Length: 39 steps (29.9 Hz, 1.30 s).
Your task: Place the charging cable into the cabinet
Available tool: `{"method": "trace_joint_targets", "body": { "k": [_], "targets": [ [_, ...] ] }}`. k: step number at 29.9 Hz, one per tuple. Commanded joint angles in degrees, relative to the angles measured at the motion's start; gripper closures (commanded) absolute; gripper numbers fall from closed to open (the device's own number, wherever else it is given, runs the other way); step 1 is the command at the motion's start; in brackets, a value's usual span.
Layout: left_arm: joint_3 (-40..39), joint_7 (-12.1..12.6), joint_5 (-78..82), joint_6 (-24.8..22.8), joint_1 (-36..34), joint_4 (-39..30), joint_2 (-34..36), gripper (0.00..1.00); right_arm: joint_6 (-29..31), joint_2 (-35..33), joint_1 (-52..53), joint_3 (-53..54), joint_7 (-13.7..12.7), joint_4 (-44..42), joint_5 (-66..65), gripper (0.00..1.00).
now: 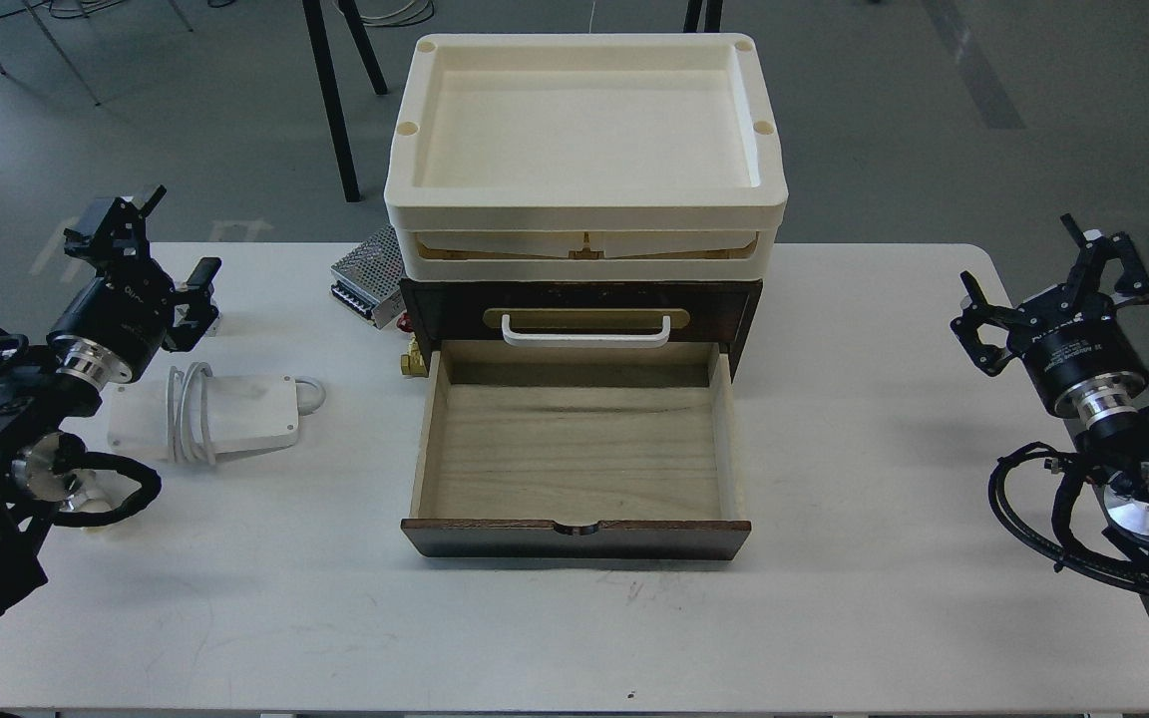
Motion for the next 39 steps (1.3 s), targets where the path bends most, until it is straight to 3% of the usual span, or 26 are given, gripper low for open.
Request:
{"method": "trace_joint_targets", "body": {
  "k": [1, 7, 12, 20, 22, 28, 33, 37, 39],
  "targets": [
    [-0.5, 0.0, -0.1, 0.6, -0.1, 0.3, 0.0, 0.0, 0.0, 0.1, 0.0, 0.0, 0.0, 0.0, 0.0, 0.01],
    [-1.0, 0.0, -6.2, 1.6, -1.0, 0.7, 1.0, 0.0, -0.1, 0.0, 0.0, 0.0, 0.0, 0.0, 0.0, 0.01],
    [0.1, 0.0, -6.9, 2.1, -4.0, 2.3, 7.7, 0.0, -0.1, 0.1, 0.0, 0.0, 0.0, 0.0, 0.0, 0.01],
    [7.3, 0.0, 6.1, 17.5, -9.4, 4.1, 14.2, 0.09, -0.1, 0.1, 0.0, 0.0, 0.0, 0.0, 0.0, 0.01],
    [8.8, 0.0, 10.3, 19.4, -11.3, 4.0, 15.6, 0.09, -0.1, 0.1, 0.0, 0.0, 0.0, 0.0, 0.0, 0.01],
    [11.0, 0.0, 14.2, 10.5, -16.0, 1.4, 21.4, 0.0, -0.1, 0.1, 0.0, -0.1, 0.0, 0.0, 0.0, 0.01],
    [13.5, 0.0, 26.7, 1.5, -21.6, -5.7, 26.0, 0.01, -0.1, 0.1, 0.0, -0.1, 0.0, 0.0, 0.0, 0.01],
    [13.6, 0.0, 40.7, 3.1, -23.4, -12.6, 28.8, 0.04, -0.1, 0.1, 0.0, -0.1, 0.0, 0.0, 0.0, 0.01],
    [13.7, 0.0, 49.8, 8.6, -22.9, -13.4, 28.9, 0.04, -0.1, 0.0, 0.0, -0.1, 0.0, 0.0, 0.0, 0.01]
  ]
}}
